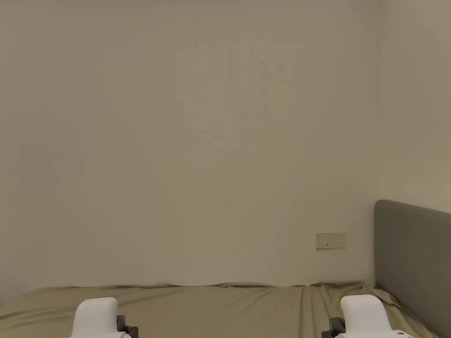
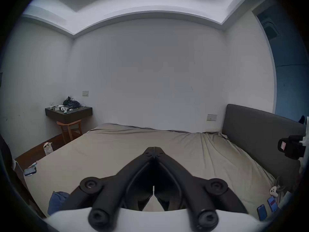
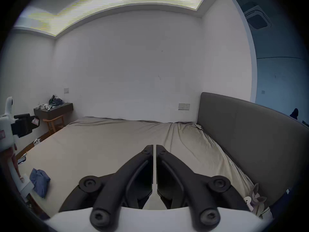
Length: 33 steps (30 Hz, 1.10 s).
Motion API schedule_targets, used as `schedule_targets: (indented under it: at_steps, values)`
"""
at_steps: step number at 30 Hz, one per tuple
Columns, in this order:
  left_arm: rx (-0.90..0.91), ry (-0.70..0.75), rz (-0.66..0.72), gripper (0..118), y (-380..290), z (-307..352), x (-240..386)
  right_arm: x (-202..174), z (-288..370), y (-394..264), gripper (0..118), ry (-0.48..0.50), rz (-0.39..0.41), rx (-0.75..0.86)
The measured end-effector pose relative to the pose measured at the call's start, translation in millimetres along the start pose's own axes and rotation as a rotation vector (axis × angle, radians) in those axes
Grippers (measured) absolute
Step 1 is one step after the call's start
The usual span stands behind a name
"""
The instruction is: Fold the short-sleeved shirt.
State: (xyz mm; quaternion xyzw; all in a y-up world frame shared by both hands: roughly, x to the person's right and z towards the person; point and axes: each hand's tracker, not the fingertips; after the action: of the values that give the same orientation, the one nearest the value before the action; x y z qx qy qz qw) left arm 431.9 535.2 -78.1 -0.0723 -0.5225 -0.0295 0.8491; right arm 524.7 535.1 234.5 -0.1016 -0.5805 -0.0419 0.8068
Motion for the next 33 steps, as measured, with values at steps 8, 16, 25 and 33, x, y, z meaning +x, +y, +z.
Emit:
schedule_targets:
  at_steps: [8,16,25,33]
  values:
    - [0.019,0.024,-0.028,107,6.8,8.0,8.1,-8.3,-6.5,5.5,118,-0.049,0.066,-0.021]
    - [0.055,-0.029,-0.025,118,10.6,11.0,10.1,-10.5,-2.5,10.1,118,-0.034,0.027,0.035]
    - [0.042,-0.028,-0.008,118,6.7,13.0,8.9,-12.6,4.1,9.1,118,0.009,0.016,0.058]
    - [0.048,-0.023,-0.034,118,7.3,14.0,8.3,-11.6,8.3,8.6,118,0.011,-0.034,0.071]
